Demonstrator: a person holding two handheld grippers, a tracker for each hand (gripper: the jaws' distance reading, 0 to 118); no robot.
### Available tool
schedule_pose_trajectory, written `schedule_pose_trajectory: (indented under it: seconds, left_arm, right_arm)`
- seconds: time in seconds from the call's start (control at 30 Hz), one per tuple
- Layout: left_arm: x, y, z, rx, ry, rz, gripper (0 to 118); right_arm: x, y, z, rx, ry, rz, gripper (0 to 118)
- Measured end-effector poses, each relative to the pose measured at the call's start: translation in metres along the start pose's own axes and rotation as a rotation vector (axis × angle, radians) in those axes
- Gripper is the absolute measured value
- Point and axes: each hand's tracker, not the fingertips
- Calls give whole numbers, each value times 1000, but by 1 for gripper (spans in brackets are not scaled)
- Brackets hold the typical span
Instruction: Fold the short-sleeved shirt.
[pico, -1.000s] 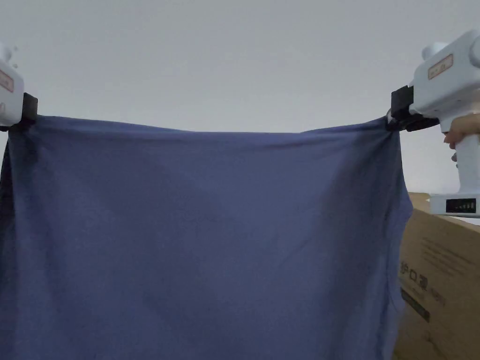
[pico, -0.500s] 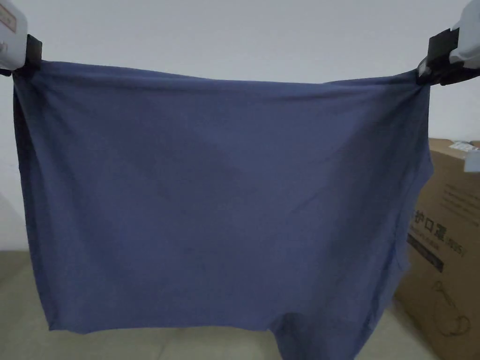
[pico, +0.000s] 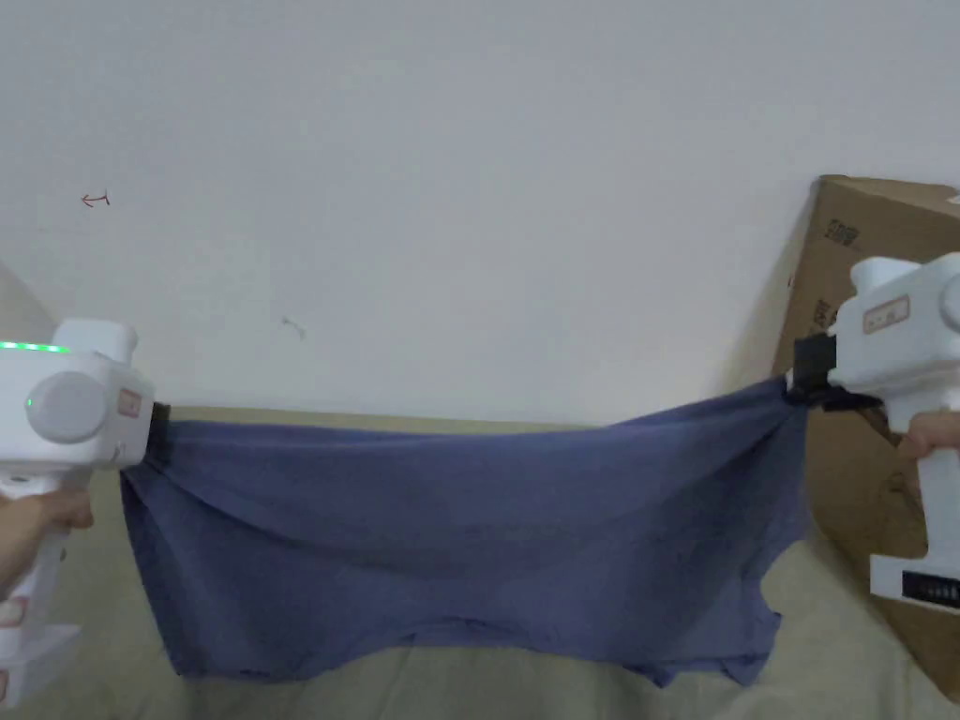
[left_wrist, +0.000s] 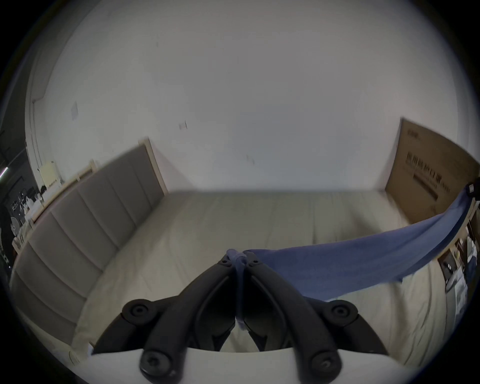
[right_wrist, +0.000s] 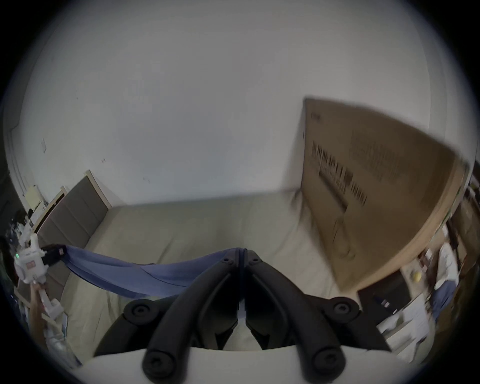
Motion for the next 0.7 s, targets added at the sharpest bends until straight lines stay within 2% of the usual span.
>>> schedule_pose_trajectory:
  seconds: [0.17,0.3,0.33,0.43,0.7]
  left_arm:
    - [5,-98,-38,-198,-15,28,2]
    - [0,-162,-42,-311,-16,59,2]
    - [0,-172,-39,-343,1,73,2]
    - [-3,-194,-13,-335,-22,73,2]
    - [-44,-237,83,-330,-39,108,2]
  right_arm:
    - [16,-111,-43,-185,-25,4,3]
    - [38,-188,-54,-299,-22,-108,3]
    - [43,-204,-52,-336,-19,-108,3]
    - [57,-238,-30,-350,-15,-114,3]
    - [71,-303,91,-282,35,-171,3]
